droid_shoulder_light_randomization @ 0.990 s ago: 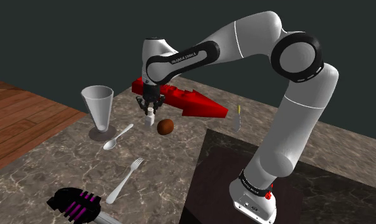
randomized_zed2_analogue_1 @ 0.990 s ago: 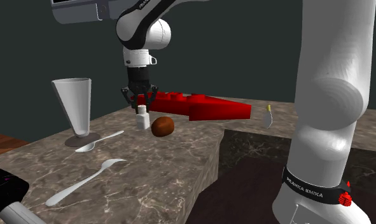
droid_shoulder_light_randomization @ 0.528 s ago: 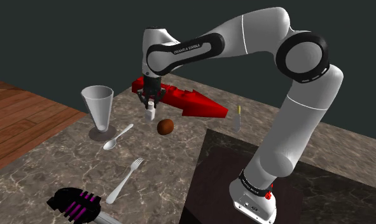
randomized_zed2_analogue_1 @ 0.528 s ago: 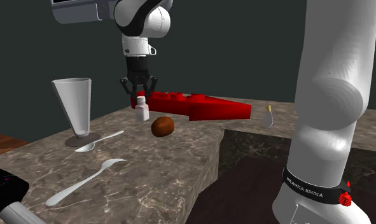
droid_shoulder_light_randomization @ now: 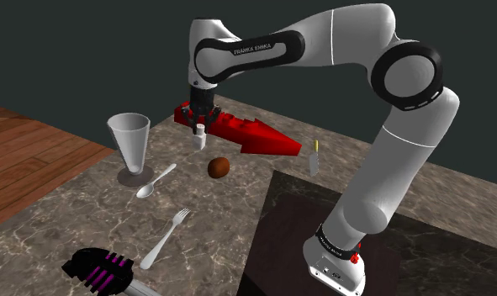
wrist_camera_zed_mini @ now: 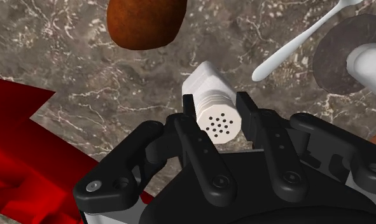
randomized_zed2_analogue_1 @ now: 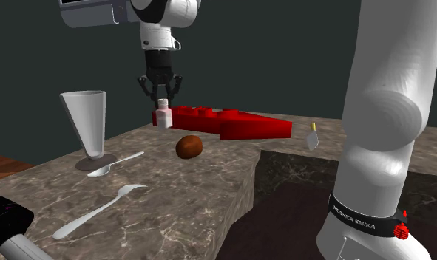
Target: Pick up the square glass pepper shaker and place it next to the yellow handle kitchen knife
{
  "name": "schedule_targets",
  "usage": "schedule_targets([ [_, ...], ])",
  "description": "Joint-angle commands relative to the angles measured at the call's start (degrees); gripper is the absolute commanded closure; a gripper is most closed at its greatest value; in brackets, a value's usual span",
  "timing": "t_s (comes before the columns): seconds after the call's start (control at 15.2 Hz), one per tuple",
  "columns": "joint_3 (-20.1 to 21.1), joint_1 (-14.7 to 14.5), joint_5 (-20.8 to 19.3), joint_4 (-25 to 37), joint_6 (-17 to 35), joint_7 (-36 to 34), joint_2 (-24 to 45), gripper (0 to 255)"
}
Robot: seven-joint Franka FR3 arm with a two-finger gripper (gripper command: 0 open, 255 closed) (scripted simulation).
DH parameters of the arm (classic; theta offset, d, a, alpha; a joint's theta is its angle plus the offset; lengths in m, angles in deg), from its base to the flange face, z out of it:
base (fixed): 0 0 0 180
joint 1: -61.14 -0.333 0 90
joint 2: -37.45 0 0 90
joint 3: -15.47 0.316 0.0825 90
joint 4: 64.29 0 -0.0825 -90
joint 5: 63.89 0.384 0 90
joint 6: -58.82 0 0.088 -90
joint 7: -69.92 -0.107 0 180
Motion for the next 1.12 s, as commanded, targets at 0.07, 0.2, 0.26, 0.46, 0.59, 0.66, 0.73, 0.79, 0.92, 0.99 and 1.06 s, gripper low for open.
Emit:
schedule_targets([
  [0.07,-0.01,0.04,0.13,1.58,-2.22,0.13,-0.62,255],
  [0.2,-0.01,0.04,0.20,2.77,-3.70,0.19,-0.91,255],
  [0.26,-0.01,0.05,0.23,3.39,-4.44,0.21,-1.04,255],
  [0.46,-0.01,0.05,0.30,5.33,-6.69,0.27,-1.36,255],
  [0.59,-0.01,0.06,0.33,6.69,-8.20,0.30,-1.51,255],
  [0.66,-0.01,0.06,0.34,7.40,-8.96,0.31,-1.56,255],
  [0.73,-0.01,0.06,0.35,8.11,-9.72,0.33,-1.60,255],
  [0.79,-0.01,0.05,0.36,8.85,-10.48,0.33,-1.63,255],
  [0.92,-0.52,0.64,0.66,6.95,-10.29,1.49,-3.37,255],
  [0.99,-1.05,1.21,0.91,4.95,-9.94,2.65,-5.06,255],
  [1.06,-1.62,1.75,1.12,3.03,-9.64,3.82,-6.70,255],
])
